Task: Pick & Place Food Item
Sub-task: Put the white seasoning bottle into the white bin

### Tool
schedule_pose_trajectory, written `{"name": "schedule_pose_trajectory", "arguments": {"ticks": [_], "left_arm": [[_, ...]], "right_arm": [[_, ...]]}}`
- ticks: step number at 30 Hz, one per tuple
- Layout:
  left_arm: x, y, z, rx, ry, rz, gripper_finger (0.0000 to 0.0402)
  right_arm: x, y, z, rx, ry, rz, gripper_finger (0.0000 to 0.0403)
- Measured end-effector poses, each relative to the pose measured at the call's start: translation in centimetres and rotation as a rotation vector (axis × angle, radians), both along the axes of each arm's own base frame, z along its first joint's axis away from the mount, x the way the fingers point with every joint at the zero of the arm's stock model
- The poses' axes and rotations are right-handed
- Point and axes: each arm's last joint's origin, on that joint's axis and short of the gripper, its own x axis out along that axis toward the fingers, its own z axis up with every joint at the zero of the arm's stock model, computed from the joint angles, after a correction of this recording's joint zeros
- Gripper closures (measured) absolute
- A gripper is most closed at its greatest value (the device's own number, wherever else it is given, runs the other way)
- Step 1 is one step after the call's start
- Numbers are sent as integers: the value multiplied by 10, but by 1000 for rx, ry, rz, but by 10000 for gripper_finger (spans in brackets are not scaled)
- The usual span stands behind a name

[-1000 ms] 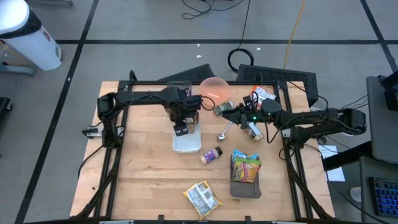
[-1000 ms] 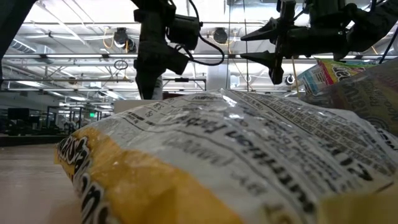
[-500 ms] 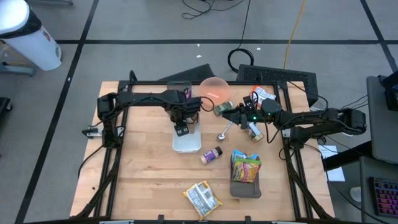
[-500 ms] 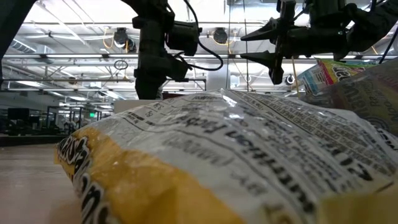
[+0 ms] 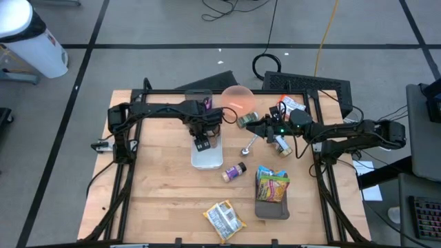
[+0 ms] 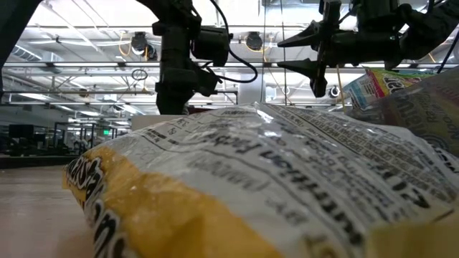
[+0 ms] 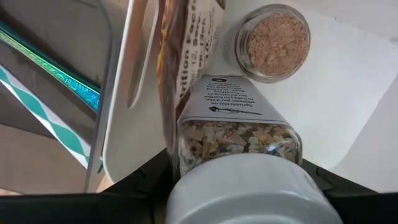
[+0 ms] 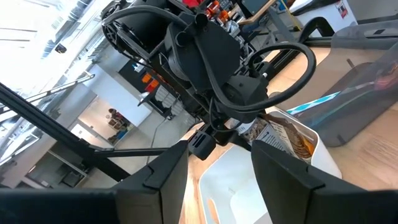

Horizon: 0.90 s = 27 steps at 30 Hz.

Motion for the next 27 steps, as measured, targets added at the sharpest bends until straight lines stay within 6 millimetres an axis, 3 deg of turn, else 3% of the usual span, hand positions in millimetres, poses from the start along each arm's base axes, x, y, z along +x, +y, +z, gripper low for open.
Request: {"name": "schedule_pose_trajectory", "arguments": {"ticks": [10,27], "left_arm": [[4,-3,-12,-12,33,-17,195],[5,-2,-11,-5,26,-39,195]], "right_arm": [[0,0,0,1,2,-2,234],[0,0,-3,8,29,-2,234]]}}
